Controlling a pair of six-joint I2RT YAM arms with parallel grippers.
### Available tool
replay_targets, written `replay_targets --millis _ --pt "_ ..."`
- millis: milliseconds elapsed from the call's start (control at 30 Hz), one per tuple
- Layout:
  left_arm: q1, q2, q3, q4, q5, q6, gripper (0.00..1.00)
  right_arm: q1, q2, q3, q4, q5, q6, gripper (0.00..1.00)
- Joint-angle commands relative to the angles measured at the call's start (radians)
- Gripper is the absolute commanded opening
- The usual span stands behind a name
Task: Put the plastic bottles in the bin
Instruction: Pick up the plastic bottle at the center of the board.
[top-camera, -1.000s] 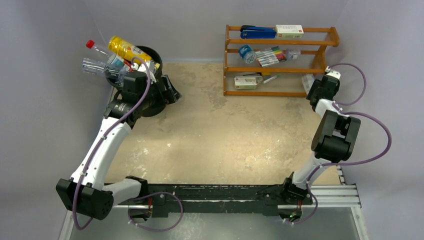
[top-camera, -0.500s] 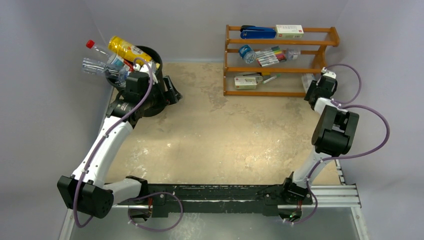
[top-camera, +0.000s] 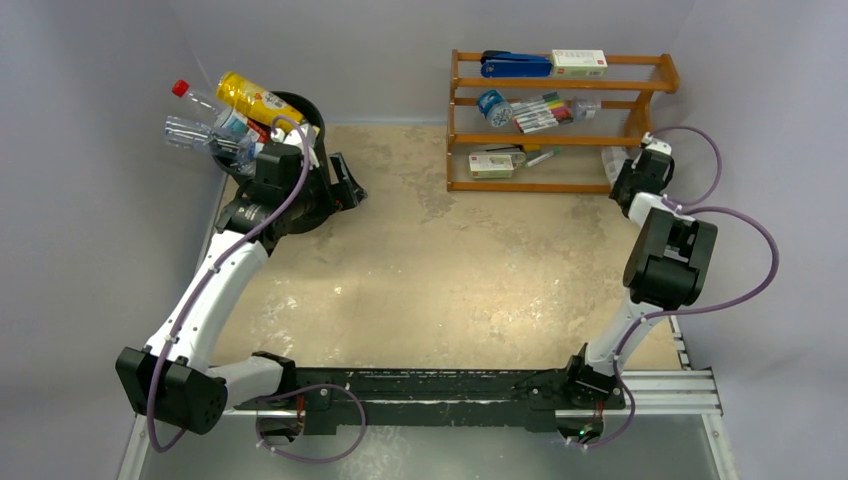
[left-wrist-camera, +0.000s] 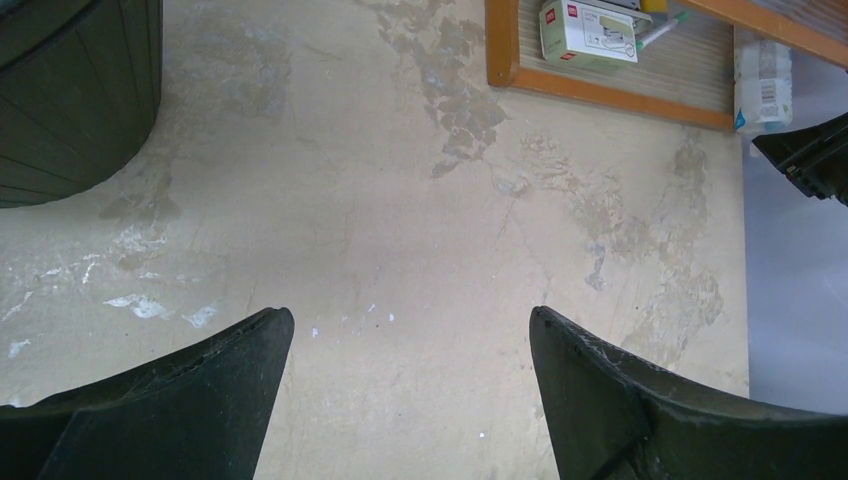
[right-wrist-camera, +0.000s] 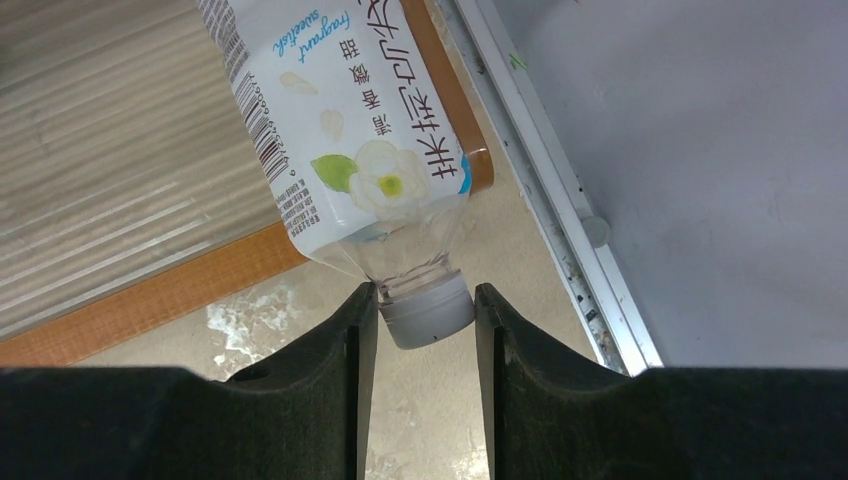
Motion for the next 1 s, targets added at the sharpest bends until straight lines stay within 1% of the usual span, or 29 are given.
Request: replay_targets --millis 0,133,233,333,400,500,567,633,800,967 --pt "-0.009 0.000 0.010 0.040 -0.014 0.020 0.89 -0.002 -0.013 0.052 -0.047 0.005 0.057 0.27" --pt "-0.010 0.004 0.042 0.005 -0.044 0.035 0.89 0.005 -0.054 0.077 -0.112 0.044 0.133 0.21" --pt "-0.011 0.022 0.085 -0.045 -0.068 0.057 0.89 0.008 -0.109 0.064 -0.164 0.046 0.205 0.21" --pt "-0.010 0.024 0.108 -0.068 -0.063 0.058 0.89 0.007 -0.178 0.041 -0.211 0.010 0.230 0.21" --pt "-0.010 0.017 0.116 -0.074 -0.063 0.049 0.89 0.008 -0.238 0.000 -0.216 -0.025 0.257 0.21" --pt "-0.011 0.017 0.125 -0.090 -0.064 0.041 0.89 0.008 -0.320 -0.052 -0.212 -0.019 0.284 0.22" --pt "-0.011 0.018 0.133 -0.109 -0.069 0.044 0.89 0.007 -0.337 -0.058 -0.272 -0.045 0.311 0.22" --pt "-0.011 0.012 0.135 -0.120 -0.070 0.043 0.89 0.008 -0.369 -0.094 -0.296 -0.066 0.330 0.22" --pt "-0.012 0.021 0.134 -0.152 -0.073 0.046 0.89 0.008 -0.497 -0.217 -0.274 -0.155 0.384 0.22" --pt "-0.011 0.027 0.141 -0.170 -0.063 0.040 0.89 0.014 -0.628 -0.350 -0.232 -0.299 0.469 0.22"
